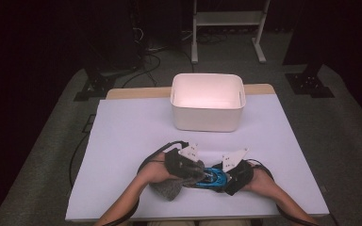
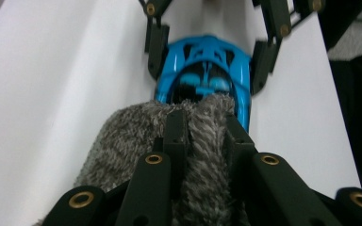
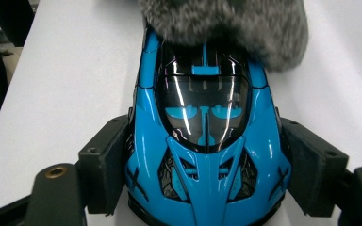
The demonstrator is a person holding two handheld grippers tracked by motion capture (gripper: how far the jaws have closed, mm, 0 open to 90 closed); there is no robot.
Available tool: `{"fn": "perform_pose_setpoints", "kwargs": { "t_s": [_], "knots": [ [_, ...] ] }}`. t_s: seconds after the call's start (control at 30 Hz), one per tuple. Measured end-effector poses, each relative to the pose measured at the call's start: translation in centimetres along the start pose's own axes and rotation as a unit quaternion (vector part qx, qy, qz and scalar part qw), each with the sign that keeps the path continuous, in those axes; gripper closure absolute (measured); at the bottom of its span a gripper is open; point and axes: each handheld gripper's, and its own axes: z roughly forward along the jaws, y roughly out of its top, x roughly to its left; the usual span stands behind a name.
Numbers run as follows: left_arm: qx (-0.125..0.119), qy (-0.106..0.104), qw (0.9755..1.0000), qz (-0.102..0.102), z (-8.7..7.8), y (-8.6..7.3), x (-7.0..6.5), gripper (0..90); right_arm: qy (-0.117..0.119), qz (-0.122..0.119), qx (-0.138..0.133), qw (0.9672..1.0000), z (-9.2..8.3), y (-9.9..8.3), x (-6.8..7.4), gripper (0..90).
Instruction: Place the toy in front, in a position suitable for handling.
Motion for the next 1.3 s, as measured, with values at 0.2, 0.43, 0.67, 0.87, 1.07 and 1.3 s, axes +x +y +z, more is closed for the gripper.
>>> {"fn": "perform_pose_setpoints", "kwargs": {
  "t_s": [0.2,0.43,0.67,0.87,1.07,1.3],
  "knots": [
    [0.017,0.02,0.9995,-0.014,-2.1,-2.2,-0.2,76.0,0.008,-0.01,0.008,0.9999,0.1,0.3,-0.3,24.4],
    [0.027,0.033,0.9987,-0.026,-4.1,-4.1,-0.8,75.8,0.022,-0.023,0.019,0.9993,0.8,1.3,-0.8,24.5],
    [0.007,0.015,0.9993,-0.033,-4.0,-3.9,-0.6,75.8,0.028,-0.035,0.029,0.9986,2.0,2.8,-0.9,24.6],
    [0.008,0.004,0.9998,-0.016,-2.6,-2.6,-0.5,75.6,0.032,-0.045,0.031,0.998,2.8,3.6,-1.0,24.6],
    [0.007,0.008,0.9993,-0.035,-2.7,-3.4,-0.4,76.2,0.033,-0.034,0.021,0.9987,2.8,3.3,-1.0,24.1],
    [-0.002,0.012,0.9989,-0.045,-2.9,-4.2,-0.4,76.6,0.012,-0.017,0.021,0.9996,2.3,2.9,-0.4,20.3]
  ]
}}
